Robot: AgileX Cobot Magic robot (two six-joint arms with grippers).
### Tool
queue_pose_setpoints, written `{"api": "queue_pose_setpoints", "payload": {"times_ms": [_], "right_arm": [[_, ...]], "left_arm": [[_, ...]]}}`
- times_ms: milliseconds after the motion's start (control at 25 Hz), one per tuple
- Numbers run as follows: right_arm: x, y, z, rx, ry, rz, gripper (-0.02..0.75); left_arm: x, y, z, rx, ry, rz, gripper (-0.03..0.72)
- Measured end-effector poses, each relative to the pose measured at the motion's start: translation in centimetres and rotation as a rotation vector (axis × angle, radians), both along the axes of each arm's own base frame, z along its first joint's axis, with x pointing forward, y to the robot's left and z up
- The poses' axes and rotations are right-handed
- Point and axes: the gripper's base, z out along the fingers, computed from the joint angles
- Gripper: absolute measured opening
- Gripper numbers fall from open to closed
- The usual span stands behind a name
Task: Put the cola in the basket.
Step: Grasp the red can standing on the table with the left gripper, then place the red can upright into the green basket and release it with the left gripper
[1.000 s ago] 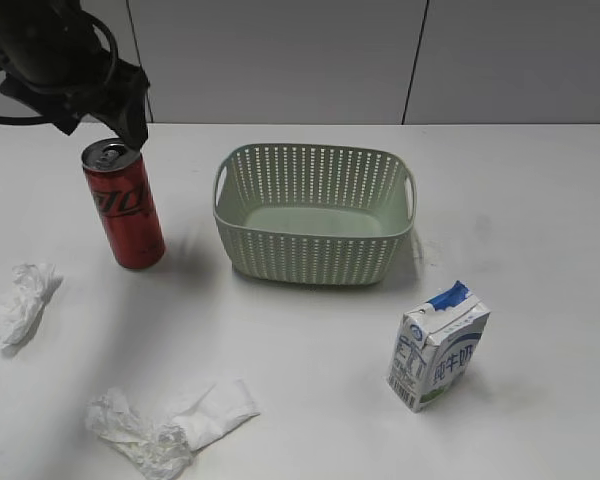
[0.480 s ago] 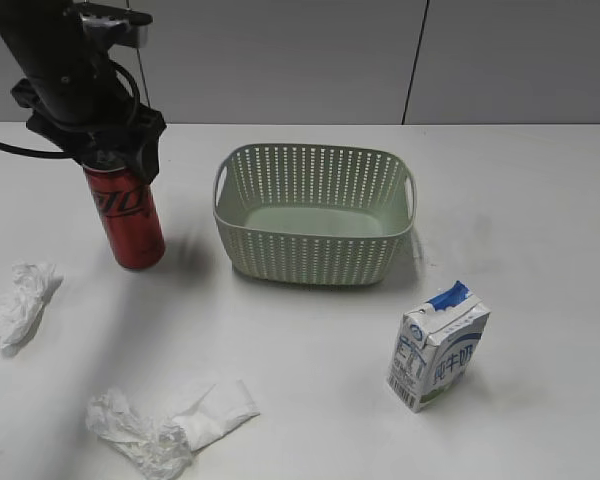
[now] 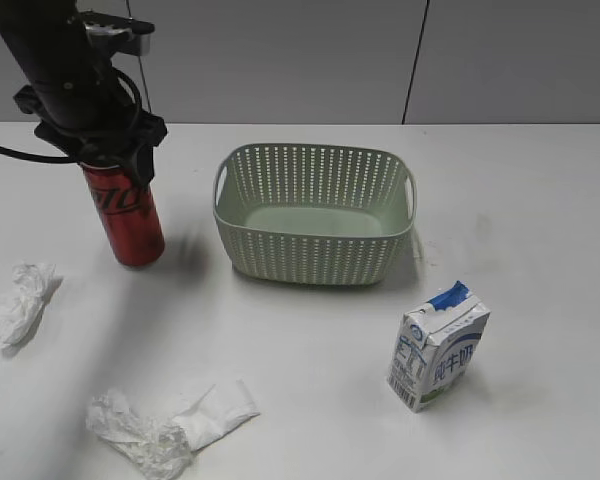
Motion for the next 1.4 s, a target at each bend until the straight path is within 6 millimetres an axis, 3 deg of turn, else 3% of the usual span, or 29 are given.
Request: {"api": "queue_pose_setpoints", "payload": {"times_ms": [240, 680, 880, 1160, 1400], "right_arm": [[0.0, 0.0, 0.0, 0.0, 0.0, 0.0, 0.59], [0.0, 0.0, 0.0, 0.0, 0.0, 0.0, 0.59], [0.0, 0.0, 0.0, 0.0, 0.0, 0.0, 0.59], [0.0, 0.0, 0.0, 0.0, 0.0, 0.0, 0.59], [0.0, 0.0, 0.0, 0.0, 0.0, 0.0, 0.59]], "left_arm": [[-0.8, 0.3, 2.6, -0.021, -0.057, 0.0, 0.508], [-2.7, 0.9, 10.2, -0.082, -0.21, -0.003, 0.508], [-2.9, 0.3, 12.8, -0.115, -0.26, -0.019, 0.508], [-5.4, -5.5, 15.2, -0.149, -0.337, -0.222, 0.508], [-6.3, -11.5, 13.3, -0.144, -0.313, -0.365, 0.508]]}}
